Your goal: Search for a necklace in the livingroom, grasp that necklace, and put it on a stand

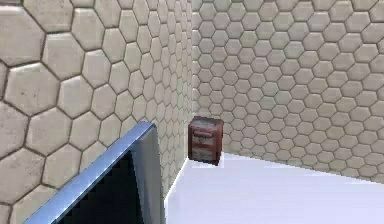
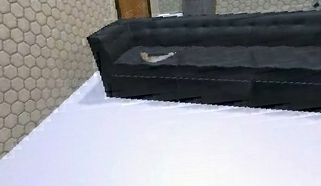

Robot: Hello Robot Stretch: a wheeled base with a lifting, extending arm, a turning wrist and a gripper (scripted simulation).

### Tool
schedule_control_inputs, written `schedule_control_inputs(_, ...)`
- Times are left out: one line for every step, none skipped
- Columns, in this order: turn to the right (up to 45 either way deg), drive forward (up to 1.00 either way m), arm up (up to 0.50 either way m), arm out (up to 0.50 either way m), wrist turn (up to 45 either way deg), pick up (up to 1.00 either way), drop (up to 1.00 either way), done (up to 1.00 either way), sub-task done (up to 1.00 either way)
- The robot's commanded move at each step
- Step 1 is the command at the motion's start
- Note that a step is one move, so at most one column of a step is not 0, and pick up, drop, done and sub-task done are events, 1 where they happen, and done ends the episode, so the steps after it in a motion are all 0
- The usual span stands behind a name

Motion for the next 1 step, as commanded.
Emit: schedule_control_inputs(0.0, 0.05, 0.00, 0.00, 0.0, 0.00, 0.00, 0.00, 0.00)
